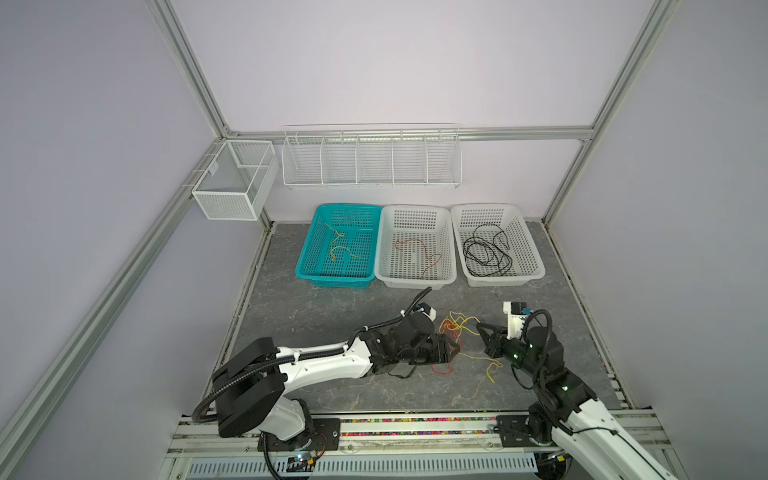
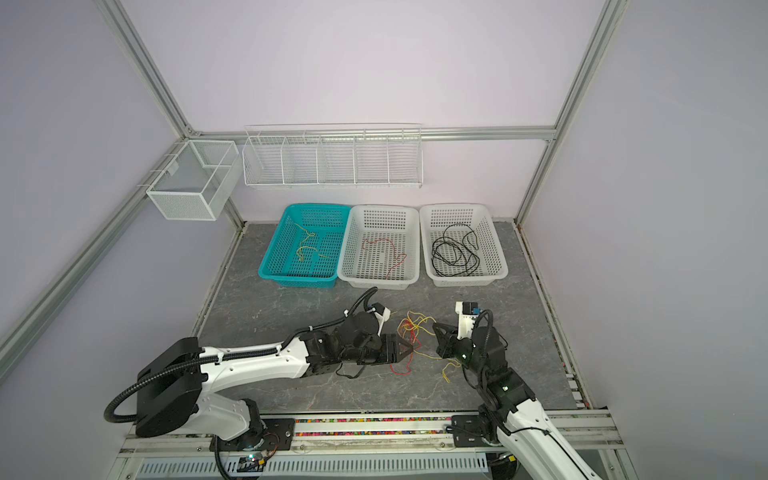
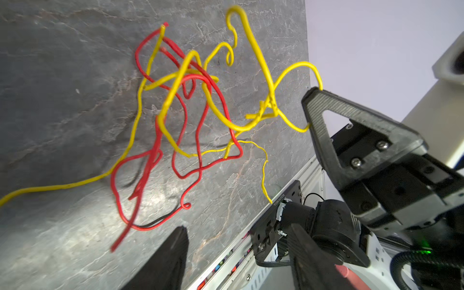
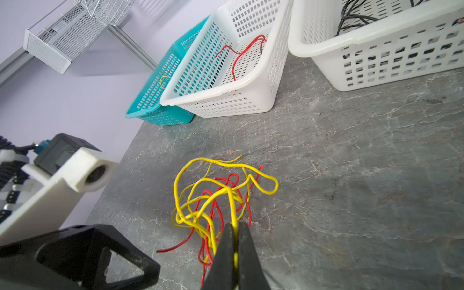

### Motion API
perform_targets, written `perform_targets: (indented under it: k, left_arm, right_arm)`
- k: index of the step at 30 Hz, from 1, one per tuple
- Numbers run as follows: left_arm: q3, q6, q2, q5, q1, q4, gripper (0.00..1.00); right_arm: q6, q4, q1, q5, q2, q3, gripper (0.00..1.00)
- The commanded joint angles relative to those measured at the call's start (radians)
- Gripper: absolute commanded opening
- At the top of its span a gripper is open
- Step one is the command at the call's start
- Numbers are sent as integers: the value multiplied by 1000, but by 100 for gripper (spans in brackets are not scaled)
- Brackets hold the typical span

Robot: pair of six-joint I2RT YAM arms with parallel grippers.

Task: Untangle the cables
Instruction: 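Bring the left gripper back to the tangle and grasp wires near the right gripper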

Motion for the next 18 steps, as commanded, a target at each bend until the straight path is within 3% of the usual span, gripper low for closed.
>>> perform_targets:
  k: [1,4,11,18]
  left_arm:
    - [68,-27,46,-88,-39,-1,64]
    - [85,-73,90,-114,-46,5,64]
    - [179,-44,189,-149,-49,-41,64]
    - [263,65,230,-227,-50,-183,60]
  right_arm:
    - [9,35,-1,-16,-10,-13,6]
    - [10,40,-1,-23,-11,-15,6]
    - [10,31,-1,-30,-42,-17,6]
    - [17,11,-1,-41,-86,-18,6]
